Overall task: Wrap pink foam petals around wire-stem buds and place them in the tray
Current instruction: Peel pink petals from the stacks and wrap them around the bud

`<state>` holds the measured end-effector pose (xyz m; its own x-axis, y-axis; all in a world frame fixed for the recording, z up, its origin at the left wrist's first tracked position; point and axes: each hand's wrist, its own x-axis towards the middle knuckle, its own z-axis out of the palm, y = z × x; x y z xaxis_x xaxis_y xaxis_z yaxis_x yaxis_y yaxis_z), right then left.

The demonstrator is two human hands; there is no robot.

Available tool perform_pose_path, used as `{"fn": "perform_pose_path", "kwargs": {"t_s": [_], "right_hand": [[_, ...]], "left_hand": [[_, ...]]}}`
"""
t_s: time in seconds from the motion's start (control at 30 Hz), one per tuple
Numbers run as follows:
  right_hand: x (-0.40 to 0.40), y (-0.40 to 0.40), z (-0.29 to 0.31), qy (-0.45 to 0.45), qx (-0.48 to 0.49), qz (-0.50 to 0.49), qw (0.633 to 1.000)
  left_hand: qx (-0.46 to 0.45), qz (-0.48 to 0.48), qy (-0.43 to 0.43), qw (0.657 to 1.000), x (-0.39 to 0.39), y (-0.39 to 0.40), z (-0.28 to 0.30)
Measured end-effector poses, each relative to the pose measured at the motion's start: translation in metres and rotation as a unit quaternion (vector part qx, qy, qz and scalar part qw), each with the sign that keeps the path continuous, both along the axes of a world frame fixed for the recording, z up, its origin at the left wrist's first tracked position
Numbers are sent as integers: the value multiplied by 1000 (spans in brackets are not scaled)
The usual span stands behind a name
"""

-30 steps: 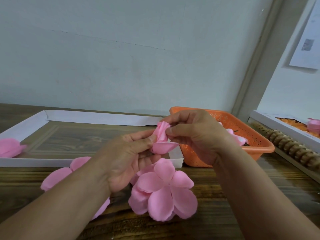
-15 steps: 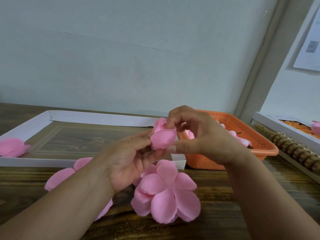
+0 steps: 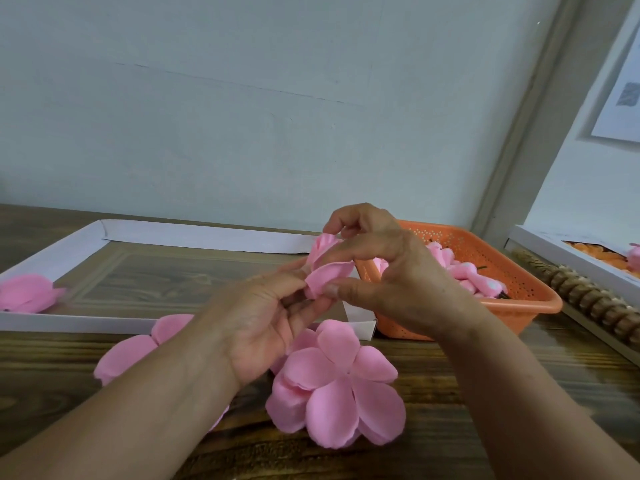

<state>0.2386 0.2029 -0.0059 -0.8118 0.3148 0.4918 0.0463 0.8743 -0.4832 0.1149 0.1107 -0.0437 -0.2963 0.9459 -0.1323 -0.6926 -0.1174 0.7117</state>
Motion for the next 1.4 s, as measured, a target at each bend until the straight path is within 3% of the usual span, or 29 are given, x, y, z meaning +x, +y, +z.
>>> {"fn": "perform_pose_path", "kwargs": {"t_s": [0.3, 0.6, 1.07, 1.27, 1.4], "right_hand": [[2, 4, -3, 55, -29, 41, 997], [-2, 5, -3, 32, -26, 40, 998], [-8, 5, -7, 56, -73, -6, 996], [-9, 6, -11, 60, -86, -14, 994], [-9, 6, -9, 61, -91, -17, 994]], "left_hand": [[18, 13, 4, 1000, 0, 2, 1], [5, 33, 10, 999, 3, 3, 1], [5, 21, 55, 998, 8, 2, 0], [6, 14, 34, 999, 6, 0, -1], [46, -20, 55, 997, 5, -3, -3]]}}
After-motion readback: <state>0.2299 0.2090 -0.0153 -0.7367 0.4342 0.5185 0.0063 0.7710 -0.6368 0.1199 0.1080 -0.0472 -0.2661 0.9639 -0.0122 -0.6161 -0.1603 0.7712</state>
